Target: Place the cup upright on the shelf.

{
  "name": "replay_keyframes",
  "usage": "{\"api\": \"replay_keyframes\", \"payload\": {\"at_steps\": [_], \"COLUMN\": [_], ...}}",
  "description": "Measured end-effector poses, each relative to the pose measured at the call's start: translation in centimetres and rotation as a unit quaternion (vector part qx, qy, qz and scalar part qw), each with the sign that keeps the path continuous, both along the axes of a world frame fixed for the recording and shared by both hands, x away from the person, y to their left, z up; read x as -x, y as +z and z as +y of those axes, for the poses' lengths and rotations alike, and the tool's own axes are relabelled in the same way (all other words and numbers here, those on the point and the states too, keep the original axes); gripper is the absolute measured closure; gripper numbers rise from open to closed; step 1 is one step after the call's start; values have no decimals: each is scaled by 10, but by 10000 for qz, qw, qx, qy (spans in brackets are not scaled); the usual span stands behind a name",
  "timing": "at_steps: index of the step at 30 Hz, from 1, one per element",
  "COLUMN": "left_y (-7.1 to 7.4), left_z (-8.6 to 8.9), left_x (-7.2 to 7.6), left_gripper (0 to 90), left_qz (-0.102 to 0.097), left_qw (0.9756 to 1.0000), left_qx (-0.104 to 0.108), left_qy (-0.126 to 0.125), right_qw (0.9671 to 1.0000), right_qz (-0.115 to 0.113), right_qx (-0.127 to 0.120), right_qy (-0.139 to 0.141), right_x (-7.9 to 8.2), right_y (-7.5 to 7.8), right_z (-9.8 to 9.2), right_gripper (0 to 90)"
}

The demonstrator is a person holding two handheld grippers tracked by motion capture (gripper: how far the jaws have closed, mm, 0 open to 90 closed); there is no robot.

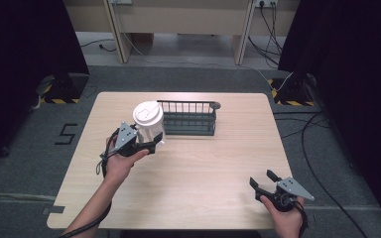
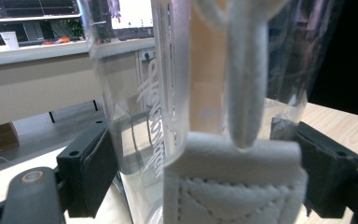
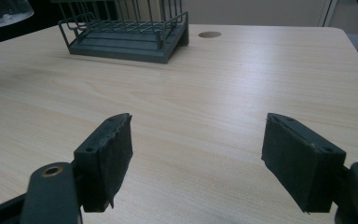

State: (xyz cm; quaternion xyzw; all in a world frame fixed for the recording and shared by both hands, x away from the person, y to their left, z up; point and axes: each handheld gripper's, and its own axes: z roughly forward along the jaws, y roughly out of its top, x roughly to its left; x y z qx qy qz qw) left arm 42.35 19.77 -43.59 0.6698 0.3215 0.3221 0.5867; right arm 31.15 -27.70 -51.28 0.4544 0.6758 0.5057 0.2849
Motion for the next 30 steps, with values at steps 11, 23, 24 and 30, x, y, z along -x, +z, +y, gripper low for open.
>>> {"api": "replay_keyframes", "payload": {"at_steps": [11, 23, 24, 30], "left_y": [10, 18, 19, 24], "left_z": [-12, -23, -24, -30], "left_x": [-15, -31, -33, -40], "left_gripper": [171, 171, 171, 171], "left_qz": [-51, -75, -66, -94], "left_qw": [10000, 10000, 10000, 9999], "left_qx": [16, 21, 25, 39], "left_qy": [-23, -9, -42, -40], "right_qw": [10000, 10000, 10000, 10000], "right_qz": [20, 4, 4, 17], "right_qx": [-22, -25, -25, -27], "right_qy": [14, 19, 19, 28], "right_x": [0, 0, 0, 0], "right_y": [0, 0, 0, 0], "right_z": [0, 0, 0, 0], "right_gripper": [251, 252, 252, 251]}}
